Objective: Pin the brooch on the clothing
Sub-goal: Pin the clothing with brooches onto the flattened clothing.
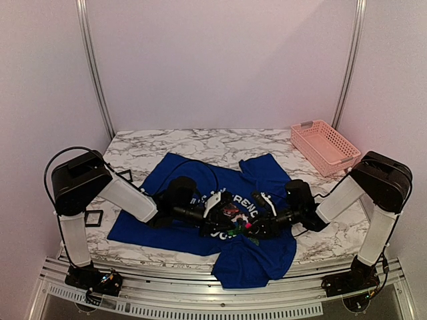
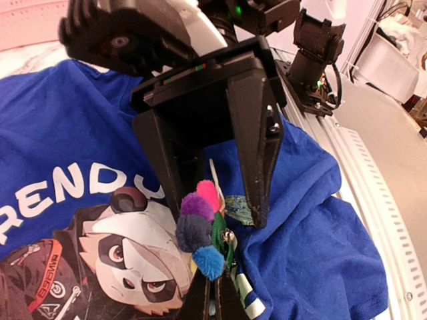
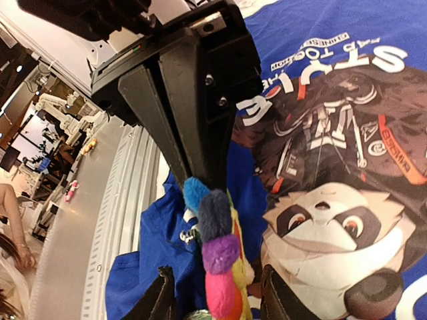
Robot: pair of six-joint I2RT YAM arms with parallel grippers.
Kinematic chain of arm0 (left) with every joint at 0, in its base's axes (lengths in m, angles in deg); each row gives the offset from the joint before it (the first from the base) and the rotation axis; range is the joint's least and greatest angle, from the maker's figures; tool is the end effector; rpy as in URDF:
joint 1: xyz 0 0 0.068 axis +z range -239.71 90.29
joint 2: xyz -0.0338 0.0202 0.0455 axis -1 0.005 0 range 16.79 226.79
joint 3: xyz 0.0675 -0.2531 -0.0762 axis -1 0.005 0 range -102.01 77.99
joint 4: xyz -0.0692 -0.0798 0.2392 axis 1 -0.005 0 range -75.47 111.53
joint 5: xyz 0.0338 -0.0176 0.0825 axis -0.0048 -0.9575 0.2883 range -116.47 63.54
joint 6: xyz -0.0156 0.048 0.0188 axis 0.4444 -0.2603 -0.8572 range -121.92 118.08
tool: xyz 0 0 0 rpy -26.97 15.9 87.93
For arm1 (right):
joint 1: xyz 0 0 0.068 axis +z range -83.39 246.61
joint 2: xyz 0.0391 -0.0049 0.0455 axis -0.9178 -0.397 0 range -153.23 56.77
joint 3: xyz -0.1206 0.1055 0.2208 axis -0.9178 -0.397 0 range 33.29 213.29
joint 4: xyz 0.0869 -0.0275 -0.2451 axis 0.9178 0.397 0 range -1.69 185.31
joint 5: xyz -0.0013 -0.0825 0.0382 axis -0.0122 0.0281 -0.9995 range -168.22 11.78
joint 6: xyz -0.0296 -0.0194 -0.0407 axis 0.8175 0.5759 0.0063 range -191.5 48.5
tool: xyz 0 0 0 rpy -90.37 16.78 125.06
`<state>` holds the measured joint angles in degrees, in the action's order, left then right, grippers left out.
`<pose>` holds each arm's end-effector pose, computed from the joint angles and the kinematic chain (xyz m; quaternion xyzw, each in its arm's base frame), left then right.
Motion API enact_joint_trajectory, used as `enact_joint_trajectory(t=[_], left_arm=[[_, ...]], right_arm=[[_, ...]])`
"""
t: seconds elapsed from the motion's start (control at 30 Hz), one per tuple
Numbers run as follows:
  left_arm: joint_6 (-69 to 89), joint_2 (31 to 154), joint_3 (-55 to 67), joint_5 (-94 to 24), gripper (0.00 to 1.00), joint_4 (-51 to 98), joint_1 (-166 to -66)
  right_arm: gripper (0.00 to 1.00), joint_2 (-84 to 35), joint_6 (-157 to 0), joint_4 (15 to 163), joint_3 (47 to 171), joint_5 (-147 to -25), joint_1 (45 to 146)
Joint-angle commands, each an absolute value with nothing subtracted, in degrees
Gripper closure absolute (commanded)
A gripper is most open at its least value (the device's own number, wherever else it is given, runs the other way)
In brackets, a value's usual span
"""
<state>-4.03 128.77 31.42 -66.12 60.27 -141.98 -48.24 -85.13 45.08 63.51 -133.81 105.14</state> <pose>0.2060 -0.3032 0.1149 0.5243 0.6309 -0.4707 0.3249 0.2091 0.2041 0.0985 -0.3887 0.7049 0.5553 0.2089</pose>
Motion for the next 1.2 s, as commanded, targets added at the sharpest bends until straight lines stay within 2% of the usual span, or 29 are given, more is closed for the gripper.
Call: enact_joint_trajectory(t=[0.0, 0.27, 0.67, 1.17], left_arm=[[-4.37, 128.89, 31.08, -66.28, 1.00, 59.53, -141.77], [-4.24, 129.11, 30.99, -66.75, 1.00, 59.81, -141.75], [-4.22, 129.05, 31.03, -66.72, 1.00, 59.85, -141.66], [-4.35, 129.36, 30.66, -67.43, 1.00, 59.50, -141.57]], right_arm=[[0.53, -46.51, -85.35, 44.28, 62.17, -132.88, 106.02], [0.49, -49.71, -83.16, 47.92, 66.44, -132.24, 107.07], [0.62, -50.13, -81.62, 48.69, 66.78, -132.53, 107.42], [0.53, -49.40, -79.86, 50.87, 66.29, -132.28, 107.74]])
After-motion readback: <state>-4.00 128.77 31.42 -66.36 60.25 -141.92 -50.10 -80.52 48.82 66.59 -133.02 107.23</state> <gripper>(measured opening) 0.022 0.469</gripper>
